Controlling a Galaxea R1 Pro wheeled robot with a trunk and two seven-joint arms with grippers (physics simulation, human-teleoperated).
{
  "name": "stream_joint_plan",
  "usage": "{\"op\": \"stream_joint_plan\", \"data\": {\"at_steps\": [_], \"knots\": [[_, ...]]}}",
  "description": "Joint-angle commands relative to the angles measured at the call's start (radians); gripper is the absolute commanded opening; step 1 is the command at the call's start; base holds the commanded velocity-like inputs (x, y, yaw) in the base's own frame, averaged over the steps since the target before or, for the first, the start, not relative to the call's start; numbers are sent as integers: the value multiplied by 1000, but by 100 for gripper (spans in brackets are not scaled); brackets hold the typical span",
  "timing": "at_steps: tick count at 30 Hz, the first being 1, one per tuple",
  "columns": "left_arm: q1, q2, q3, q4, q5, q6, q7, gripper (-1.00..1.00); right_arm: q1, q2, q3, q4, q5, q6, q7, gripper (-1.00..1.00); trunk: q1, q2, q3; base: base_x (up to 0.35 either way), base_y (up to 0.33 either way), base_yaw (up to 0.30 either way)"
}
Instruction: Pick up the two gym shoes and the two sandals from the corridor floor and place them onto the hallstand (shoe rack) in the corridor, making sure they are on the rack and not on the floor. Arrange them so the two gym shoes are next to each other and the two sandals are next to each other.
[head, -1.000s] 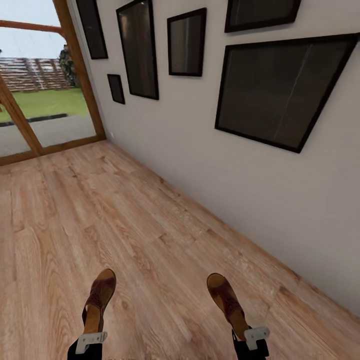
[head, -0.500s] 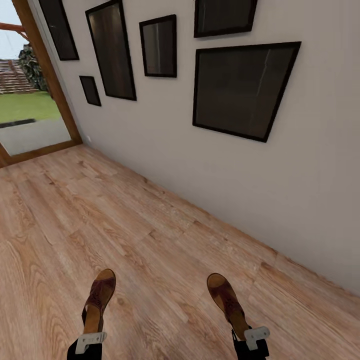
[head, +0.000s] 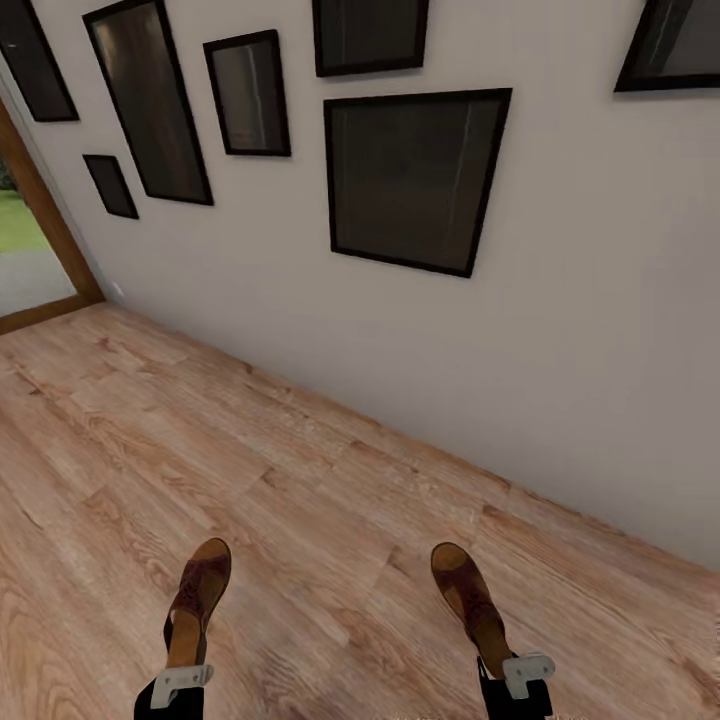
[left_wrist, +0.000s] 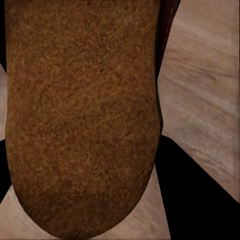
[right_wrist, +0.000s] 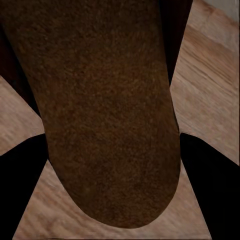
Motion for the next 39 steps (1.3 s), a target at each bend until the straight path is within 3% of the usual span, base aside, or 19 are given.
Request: {"op": "stream_joint_plan", "data": {"at_steps": [1,5,21,39], "knots": [[-1,0,9,0,-3,-3,-8,-100,-1,-3,-29,1,12,-2,-4,-100,4,-8,-4,0,0,-293],[-1,0,9,0,-6,-3,-8,-100,-1,-8,-81,2,13,-1,-3,-100,19,-36,-15,0,0,-293],[-1,-2,8,0,-7,-3,-8,-100,-1,-8,-93,2,12,-1,-2,-100,80,-148,-59,0,0,-293],[11,-9,4,0,-10,-3,-8,-100,-1,-7,-93,2,12,-2,-2,-100,80,-148,-52,0,0,-293]]}}
